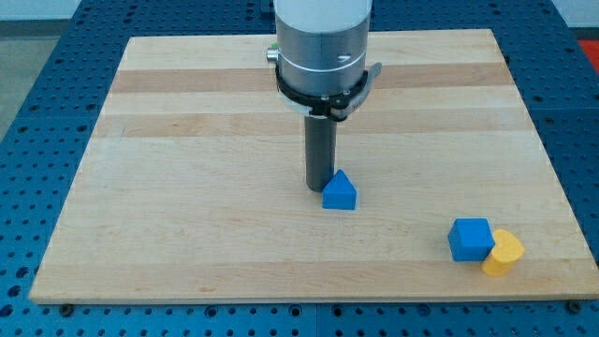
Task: Place the blue triangle left to the blue cube
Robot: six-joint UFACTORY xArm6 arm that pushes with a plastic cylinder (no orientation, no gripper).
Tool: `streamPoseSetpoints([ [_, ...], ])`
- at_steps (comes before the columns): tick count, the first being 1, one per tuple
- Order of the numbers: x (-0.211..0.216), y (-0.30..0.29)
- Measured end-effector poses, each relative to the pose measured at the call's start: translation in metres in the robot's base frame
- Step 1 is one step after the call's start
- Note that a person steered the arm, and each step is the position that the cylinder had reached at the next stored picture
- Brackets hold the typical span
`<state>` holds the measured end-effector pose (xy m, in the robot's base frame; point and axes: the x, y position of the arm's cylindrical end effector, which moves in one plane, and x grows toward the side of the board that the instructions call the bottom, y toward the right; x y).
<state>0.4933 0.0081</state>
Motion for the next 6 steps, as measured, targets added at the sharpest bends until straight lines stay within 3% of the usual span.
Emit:
streamPoseSetpoints([
  [3, 0.042, 0.053],
  [6, 0.042, 0.12],
])
